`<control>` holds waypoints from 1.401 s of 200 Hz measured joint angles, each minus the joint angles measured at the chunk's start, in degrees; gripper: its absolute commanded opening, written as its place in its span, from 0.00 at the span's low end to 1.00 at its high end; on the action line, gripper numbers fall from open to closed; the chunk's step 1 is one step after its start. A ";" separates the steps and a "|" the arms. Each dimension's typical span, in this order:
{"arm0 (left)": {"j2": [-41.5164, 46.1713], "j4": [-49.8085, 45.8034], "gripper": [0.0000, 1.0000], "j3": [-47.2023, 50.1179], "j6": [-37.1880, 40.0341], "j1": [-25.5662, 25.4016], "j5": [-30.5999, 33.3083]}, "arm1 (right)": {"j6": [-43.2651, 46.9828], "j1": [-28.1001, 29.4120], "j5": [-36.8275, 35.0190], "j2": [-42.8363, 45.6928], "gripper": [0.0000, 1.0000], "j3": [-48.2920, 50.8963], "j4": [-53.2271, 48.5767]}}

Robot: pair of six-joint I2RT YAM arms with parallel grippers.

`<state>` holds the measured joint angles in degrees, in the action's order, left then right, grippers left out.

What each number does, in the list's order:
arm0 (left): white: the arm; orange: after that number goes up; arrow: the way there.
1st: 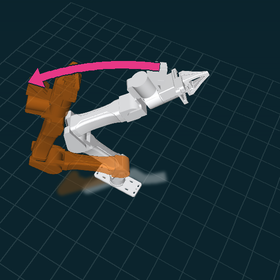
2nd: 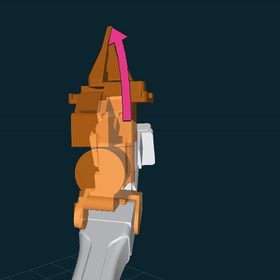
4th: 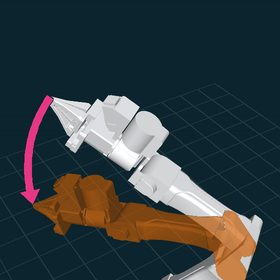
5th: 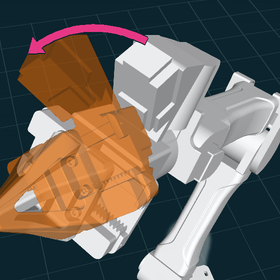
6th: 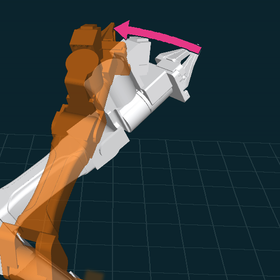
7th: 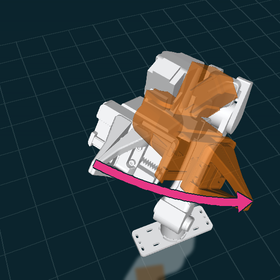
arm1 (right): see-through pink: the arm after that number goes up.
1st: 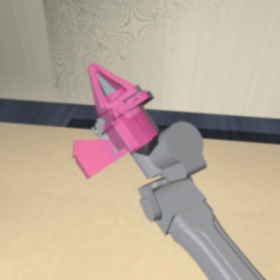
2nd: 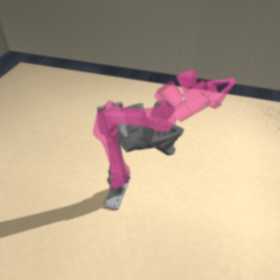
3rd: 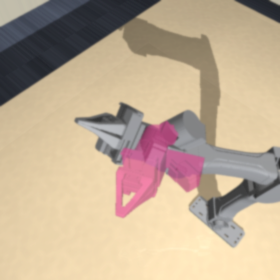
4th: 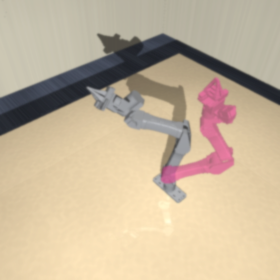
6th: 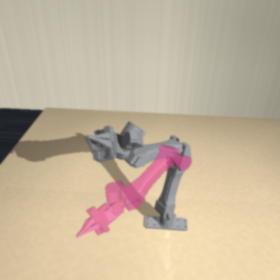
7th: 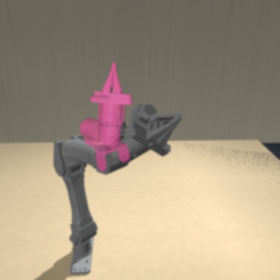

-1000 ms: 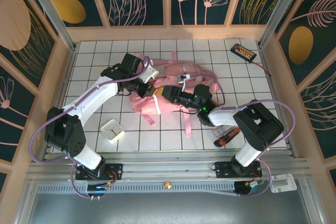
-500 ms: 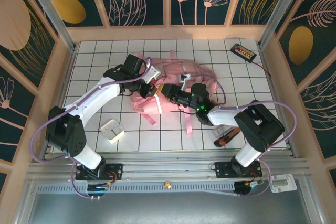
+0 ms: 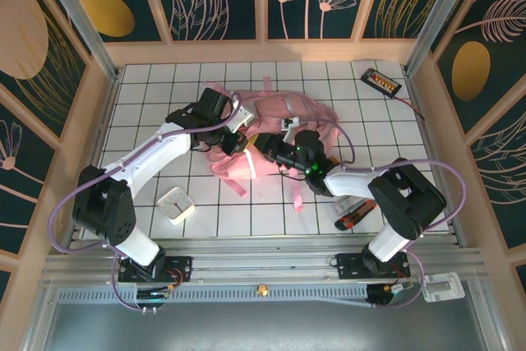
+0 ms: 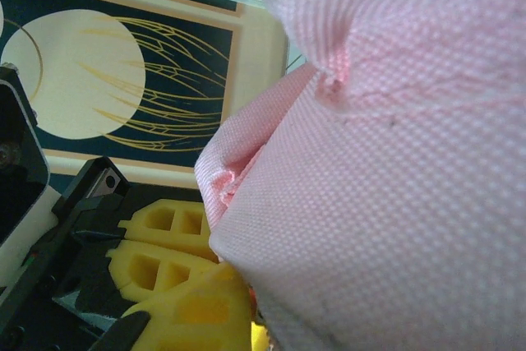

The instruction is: Pack books, pencil case, and school supplies into a backpack

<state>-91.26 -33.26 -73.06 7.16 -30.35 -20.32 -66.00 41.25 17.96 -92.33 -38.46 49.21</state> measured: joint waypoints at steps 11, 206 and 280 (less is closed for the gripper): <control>-0.02 0.00 0.00 0.00 -0.07 -0.13 0.22 | -0.17 0.00 -0.04 0.28 0.06 0.13 -0.26; 1.03 1.36 0.00 1.81 0.33 -3.54 8.02 | 20.09 -9.57 12.98 8.04 0.00 -2.54 -32.02; 3.21 4.28 0.00 4.46 3.67 -4.22 16.00 | 34.12 -10.64 3.98 8.87 0.00 -10.49 -53.51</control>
<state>-88.05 -28.97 -68.60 10.83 -34.57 -4.32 -31.88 30.61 21.93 -83.46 -48.95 -4.29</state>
